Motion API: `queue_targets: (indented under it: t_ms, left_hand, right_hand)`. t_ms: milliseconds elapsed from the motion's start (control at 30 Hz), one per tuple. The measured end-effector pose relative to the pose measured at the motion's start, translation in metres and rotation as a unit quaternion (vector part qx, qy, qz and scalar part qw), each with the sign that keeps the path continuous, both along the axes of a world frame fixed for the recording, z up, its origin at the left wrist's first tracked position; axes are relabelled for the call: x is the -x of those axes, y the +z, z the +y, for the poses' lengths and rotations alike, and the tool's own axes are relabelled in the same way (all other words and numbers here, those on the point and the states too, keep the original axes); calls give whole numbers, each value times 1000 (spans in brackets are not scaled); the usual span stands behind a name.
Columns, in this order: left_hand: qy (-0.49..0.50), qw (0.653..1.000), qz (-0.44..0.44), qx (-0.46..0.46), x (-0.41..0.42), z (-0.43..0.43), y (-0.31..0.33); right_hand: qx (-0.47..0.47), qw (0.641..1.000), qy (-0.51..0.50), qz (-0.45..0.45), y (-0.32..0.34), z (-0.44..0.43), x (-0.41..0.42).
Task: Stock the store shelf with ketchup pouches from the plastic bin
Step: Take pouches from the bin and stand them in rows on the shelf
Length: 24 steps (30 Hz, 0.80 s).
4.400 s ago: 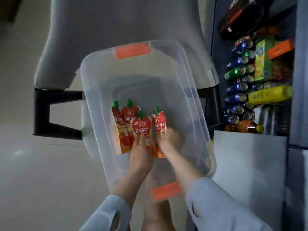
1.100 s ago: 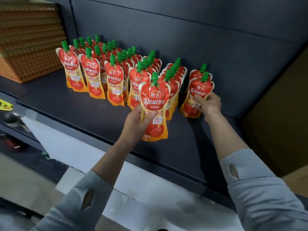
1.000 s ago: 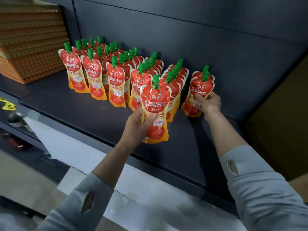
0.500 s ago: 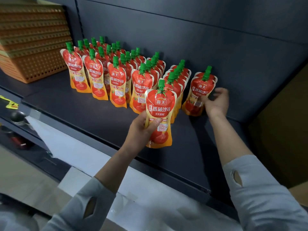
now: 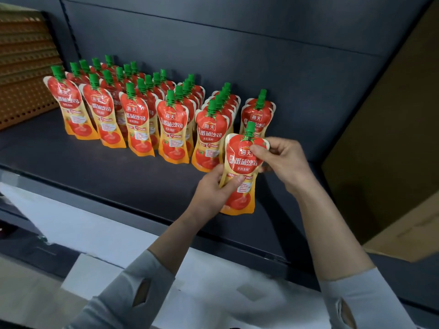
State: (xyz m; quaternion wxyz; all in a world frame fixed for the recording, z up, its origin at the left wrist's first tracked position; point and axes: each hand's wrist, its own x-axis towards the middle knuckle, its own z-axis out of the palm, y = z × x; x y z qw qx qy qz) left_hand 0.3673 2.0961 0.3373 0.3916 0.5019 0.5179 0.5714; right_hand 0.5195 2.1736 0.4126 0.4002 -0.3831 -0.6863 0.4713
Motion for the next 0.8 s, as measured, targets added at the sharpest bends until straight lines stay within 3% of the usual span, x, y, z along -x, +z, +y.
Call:
queue_targets:
  t_ms: [233, 467, 800]
  left_hand:
    - [23, 992, 126, -9, -13, 16, -16]
    - [15, 960, 276, 34, -25, 47, -26]
    - [56, 929, 358, 73, -30, 81, -27]
  right_hand:
    - [-40, 993, -114, -5, -1, 31, -25]
    - [-71, 986, -150, -18, -11, 68, -12]
    - [-95, 984, -148, -37, -17, 105, 19]
